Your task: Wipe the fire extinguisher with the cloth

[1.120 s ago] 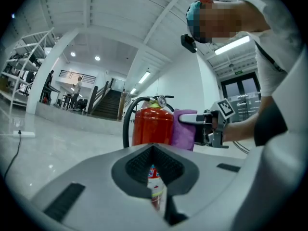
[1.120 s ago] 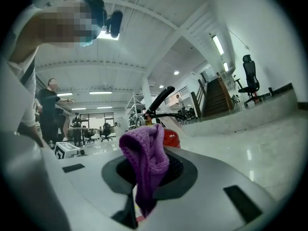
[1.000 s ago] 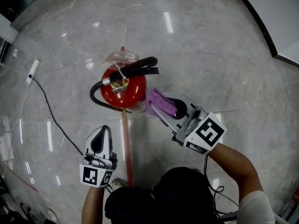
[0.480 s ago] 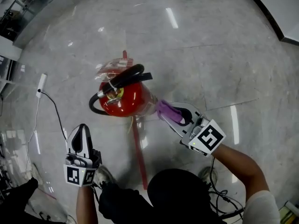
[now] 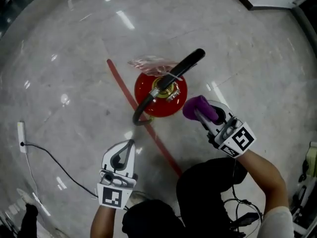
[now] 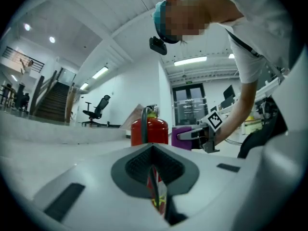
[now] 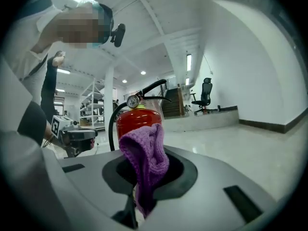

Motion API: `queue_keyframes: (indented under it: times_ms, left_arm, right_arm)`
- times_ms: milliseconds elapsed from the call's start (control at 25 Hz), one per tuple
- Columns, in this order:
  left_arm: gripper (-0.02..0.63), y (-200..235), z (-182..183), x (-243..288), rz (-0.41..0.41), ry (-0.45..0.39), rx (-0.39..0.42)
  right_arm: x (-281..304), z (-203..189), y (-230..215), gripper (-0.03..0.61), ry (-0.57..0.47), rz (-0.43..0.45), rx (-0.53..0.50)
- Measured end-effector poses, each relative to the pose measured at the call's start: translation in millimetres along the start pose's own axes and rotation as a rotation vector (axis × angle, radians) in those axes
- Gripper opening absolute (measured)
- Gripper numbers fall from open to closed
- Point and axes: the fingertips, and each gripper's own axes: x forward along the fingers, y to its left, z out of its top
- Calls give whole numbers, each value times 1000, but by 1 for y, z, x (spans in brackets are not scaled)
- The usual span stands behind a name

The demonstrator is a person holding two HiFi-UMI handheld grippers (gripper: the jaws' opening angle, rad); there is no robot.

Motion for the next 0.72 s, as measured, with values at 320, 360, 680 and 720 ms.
queue_keyframes:
  times_ms: [320, 360, 680, 720]
  left_arm:
    - [3, -18, 1, 4, -120, 20, -108]
    - [3, -17, 0, 11, -111, 13, -123]
    - [3, -24, 84, 36, -135, 25, 8]
    - [4, -22, 85, 36, -134, 32, 25]
  right_arm:
    - [-41, -15, 14, 57, 43, -255, 5]
    - [-44, -18, 10, 57, 18, -280, 12]
    - [-72, -59, 7, 57, 32, -374, 154]
    - [-67, -71, 11, 57, 45, -372, 167]
